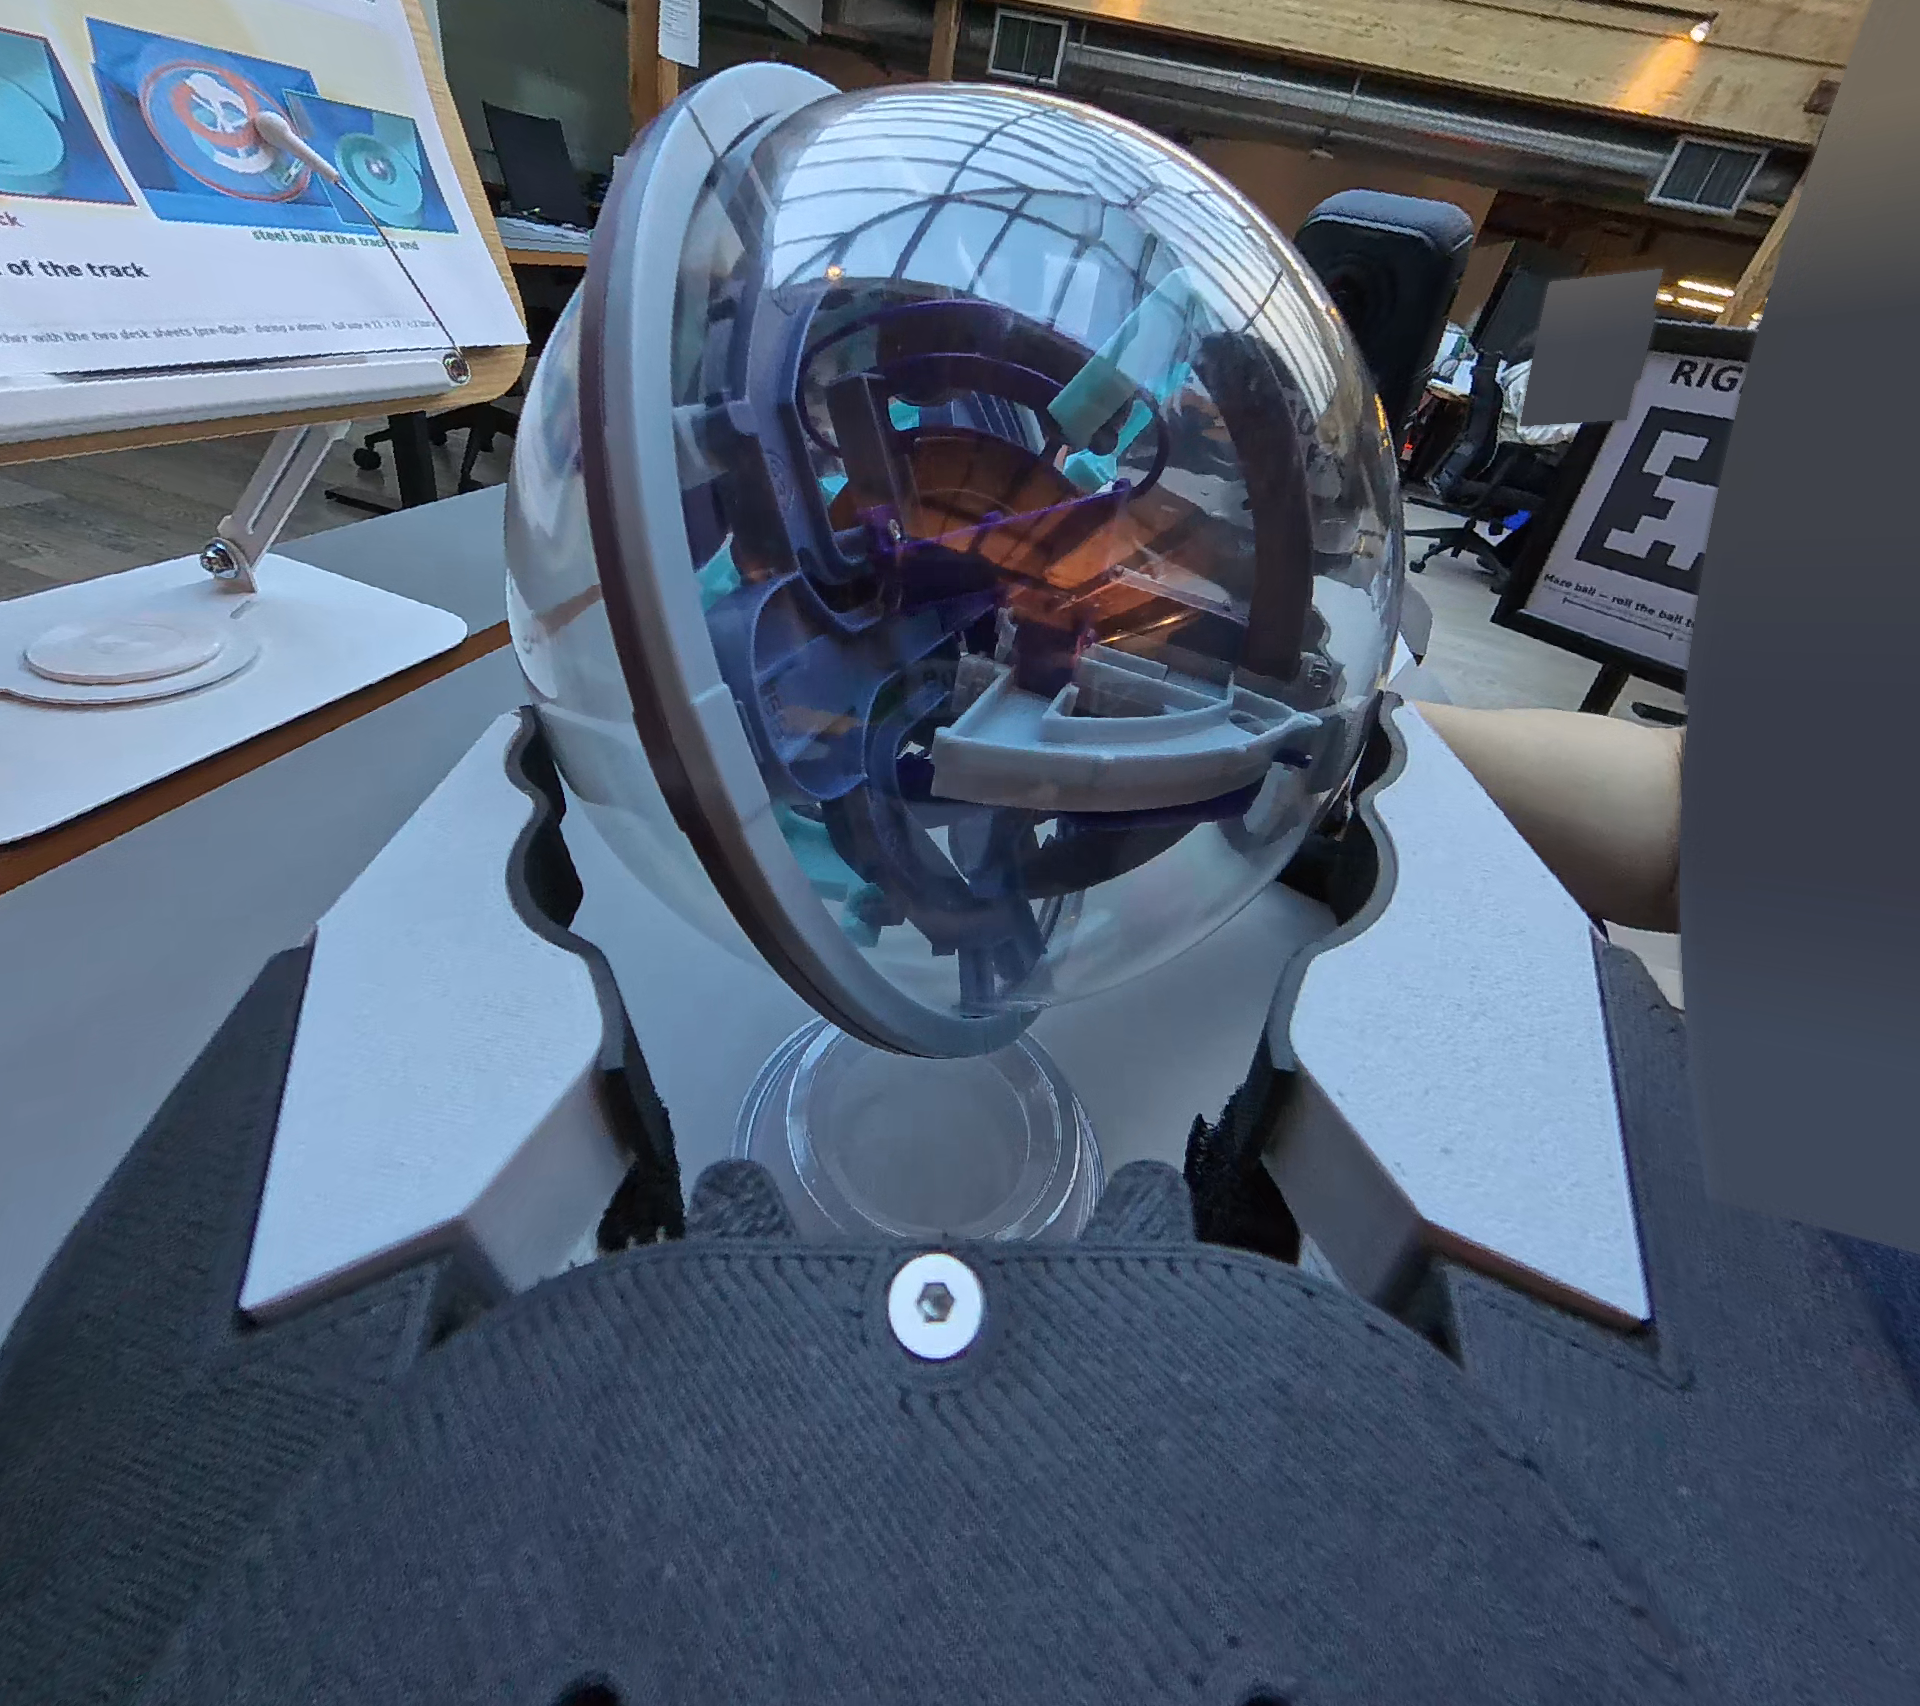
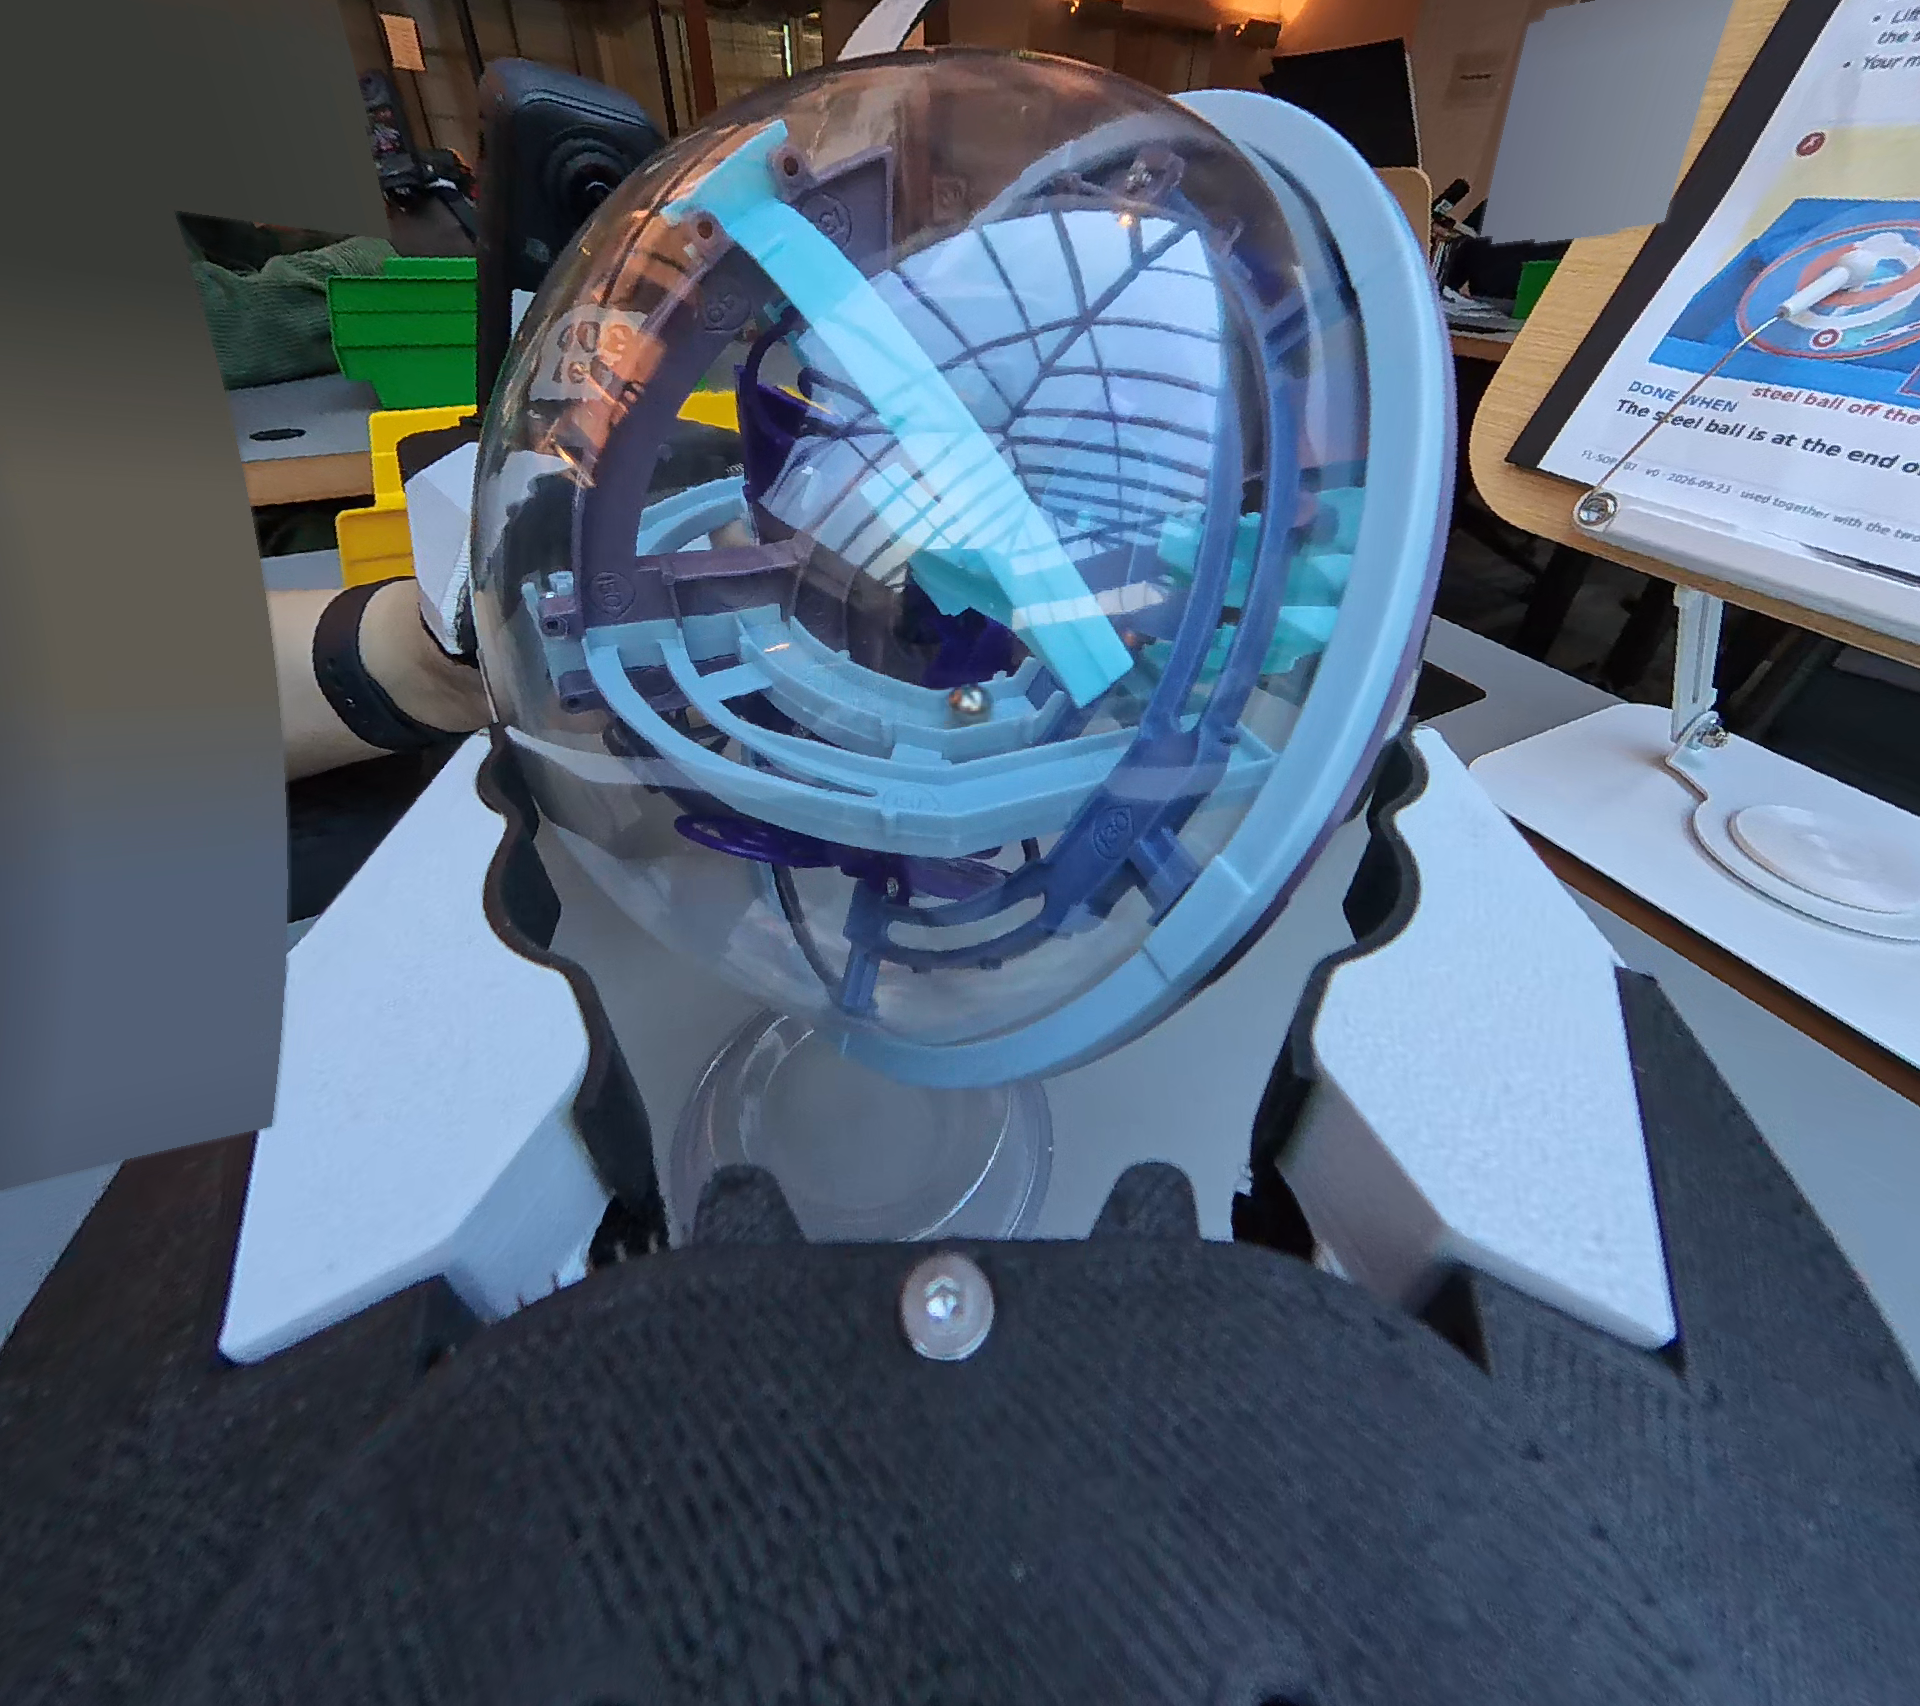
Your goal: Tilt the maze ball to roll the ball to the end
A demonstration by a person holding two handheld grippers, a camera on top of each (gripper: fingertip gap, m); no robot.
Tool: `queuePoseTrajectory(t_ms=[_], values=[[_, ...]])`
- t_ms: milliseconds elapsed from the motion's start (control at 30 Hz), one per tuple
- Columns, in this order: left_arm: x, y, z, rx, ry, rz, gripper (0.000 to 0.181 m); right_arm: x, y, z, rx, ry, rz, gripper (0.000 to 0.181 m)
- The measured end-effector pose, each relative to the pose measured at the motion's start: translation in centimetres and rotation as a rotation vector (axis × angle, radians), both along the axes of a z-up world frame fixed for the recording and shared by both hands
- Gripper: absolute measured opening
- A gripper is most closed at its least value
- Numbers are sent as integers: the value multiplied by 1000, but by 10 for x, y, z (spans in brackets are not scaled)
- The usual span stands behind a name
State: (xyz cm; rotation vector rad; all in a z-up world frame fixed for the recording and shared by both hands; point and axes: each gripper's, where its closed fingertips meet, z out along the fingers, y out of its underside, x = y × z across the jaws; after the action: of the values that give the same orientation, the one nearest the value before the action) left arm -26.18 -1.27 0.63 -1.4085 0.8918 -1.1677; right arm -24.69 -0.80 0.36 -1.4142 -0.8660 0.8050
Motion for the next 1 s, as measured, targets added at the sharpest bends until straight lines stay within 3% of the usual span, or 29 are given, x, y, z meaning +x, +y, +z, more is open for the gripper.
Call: queuePoseTrajectory(t_ms=[1000], values=[[-2,3,-10,-59,9,-22,147,-1,4,-8,-43,-19,-12,156]])
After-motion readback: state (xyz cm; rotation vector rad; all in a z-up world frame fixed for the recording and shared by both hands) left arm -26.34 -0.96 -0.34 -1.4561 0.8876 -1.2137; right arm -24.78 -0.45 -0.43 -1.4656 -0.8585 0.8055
